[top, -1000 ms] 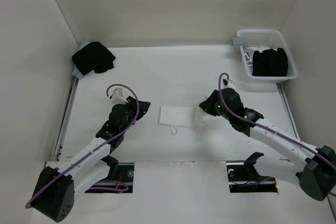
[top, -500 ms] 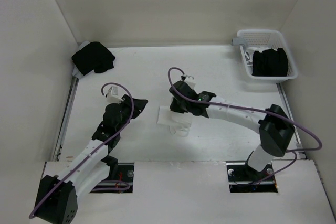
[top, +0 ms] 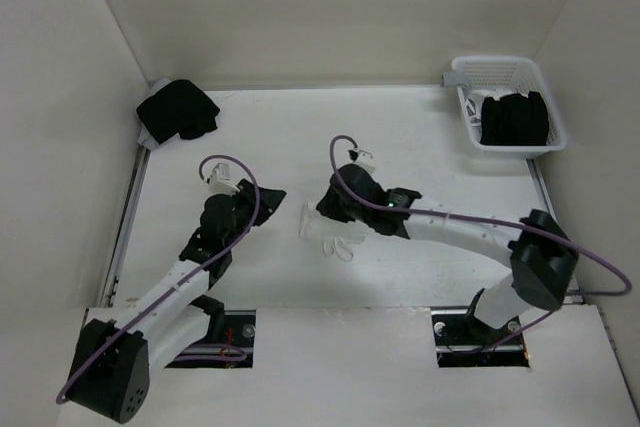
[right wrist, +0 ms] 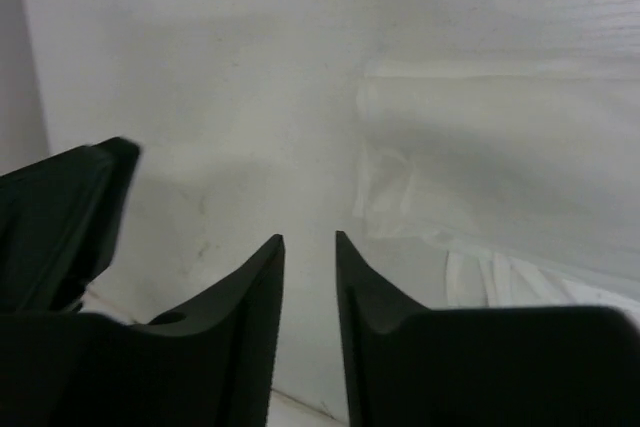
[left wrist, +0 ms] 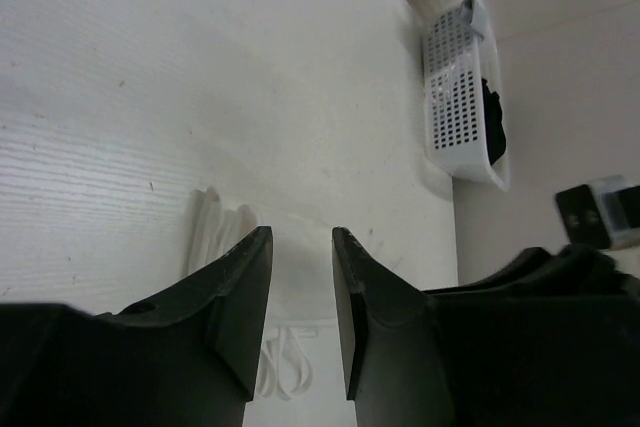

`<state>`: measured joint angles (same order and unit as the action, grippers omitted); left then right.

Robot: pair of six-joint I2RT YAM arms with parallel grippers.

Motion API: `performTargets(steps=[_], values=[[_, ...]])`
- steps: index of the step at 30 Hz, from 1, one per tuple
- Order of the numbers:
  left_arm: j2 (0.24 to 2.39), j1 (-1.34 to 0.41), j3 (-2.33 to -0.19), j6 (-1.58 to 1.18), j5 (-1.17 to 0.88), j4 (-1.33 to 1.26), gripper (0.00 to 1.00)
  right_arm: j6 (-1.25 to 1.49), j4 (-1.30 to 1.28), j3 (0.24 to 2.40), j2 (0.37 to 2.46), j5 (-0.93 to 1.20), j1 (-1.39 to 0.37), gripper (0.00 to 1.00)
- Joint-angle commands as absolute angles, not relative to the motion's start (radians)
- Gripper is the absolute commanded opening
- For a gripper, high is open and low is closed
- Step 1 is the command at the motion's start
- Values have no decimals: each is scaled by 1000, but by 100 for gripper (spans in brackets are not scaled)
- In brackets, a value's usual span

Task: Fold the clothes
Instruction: Fold the tank top

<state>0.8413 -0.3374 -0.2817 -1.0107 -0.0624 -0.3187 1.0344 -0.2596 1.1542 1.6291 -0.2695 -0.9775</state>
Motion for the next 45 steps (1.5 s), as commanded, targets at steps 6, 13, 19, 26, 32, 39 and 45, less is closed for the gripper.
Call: performTargets(steps=[6,13,19,26,32,39,45], values=[[1133,-609,-423,-986,9,-501,30,913,33,842,1433,-166,-808,2],[1371,-714,-472,-985,44,-569,29,902,253,750,1512,6,-676,2],[1442,-664,-410,-974,63,-566,29,940,383,689,1646,31,-648,2],[1415,-576,-327,-977,23,-514,29,963,491,634,1730,52,-591,2],[1341,-544,-341,-951,-1,-414,30,947,509,647,1727,49,-574,5],[1099,-574,-368,-943,0,-289,34,900,512,664,1623,90,-574,24],[1199,-654,-506,-963,-3,-300,27,891,469,582,1445,77,-604,29]])
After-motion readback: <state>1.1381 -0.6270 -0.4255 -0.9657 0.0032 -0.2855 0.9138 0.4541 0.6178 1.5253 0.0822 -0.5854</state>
